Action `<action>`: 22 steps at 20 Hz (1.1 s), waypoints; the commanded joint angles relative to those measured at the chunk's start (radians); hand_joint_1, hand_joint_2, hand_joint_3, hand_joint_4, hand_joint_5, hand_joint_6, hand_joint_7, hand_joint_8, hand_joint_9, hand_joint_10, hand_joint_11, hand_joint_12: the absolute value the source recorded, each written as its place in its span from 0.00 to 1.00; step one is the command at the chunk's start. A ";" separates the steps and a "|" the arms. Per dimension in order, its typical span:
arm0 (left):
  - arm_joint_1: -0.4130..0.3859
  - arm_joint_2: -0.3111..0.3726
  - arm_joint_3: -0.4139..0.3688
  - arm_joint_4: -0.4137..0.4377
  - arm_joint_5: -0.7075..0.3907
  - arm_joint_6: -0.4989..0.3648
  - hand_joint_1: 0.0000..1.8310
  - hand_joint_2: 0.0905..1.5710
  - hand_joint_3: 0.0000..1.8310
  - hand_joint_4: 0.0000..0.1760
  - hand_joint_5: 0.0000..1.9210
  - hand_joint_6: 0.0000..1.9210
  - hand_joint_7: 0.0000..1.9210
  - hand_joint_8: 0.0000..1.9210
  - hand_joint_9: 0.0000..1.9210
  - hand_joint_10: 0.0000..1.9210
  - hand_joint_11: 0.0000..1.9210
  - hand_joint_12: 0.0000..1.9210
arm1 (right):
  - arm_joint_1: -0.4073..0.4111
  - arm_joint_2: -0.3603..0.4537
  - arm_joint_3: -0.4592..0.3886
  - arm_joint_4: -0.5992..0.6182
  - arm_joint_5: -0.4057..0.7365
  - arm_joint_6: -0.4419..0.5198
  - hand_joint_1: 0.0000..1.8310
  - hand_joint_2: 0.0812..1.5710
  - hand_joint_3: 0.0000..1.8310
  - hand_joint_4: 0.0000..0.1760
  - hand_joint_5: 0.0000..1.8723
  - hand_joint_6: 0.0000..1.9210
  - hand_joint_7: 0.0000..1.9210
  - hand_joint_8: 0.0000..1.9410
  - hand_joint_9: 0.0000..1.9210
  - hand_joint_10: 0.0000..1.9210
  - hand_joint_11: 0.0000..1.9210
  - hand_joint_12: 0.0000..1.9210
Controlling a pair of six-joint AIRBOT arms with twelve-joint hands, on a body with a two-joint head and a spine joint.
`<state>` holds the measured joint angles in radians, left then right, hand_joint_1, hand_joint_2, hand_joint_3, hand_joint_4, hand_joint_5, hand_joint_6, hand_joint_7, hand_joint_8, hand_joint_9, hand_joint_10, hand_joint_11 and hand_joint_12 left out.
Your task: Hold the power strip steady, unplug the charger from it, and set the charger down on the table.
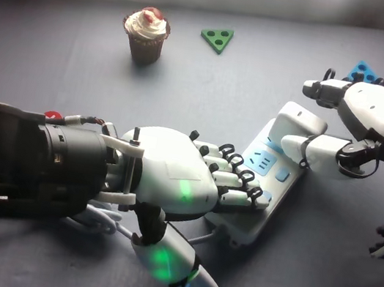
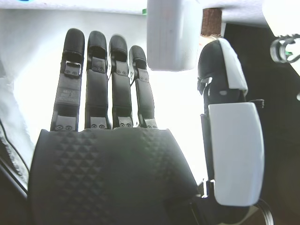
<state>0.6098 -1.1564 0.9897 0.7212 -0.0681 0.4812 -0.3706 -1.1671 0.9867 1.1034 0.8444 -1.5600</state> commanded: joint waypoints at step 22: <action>-0.002 0.005 -0.001 -0.004 -0.038 0.001 0.00 0.62 0.00 0.00 0.02 0.00 0.02 0.00 0.03 0.00 0.03 0.01 | 0.034 -0.004 0.062 -0.083 -0.026 0.116 0.41 0.69 0.00 0.00 0.22 0.01 0.26 0.00 0.26 0.00 0.13 0.31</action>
<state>0.6098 -1.1553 0.9897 0.7208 -0.0673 0.4812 -0.3511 -1.1858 1.0489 1.0695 0.7395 -1.4528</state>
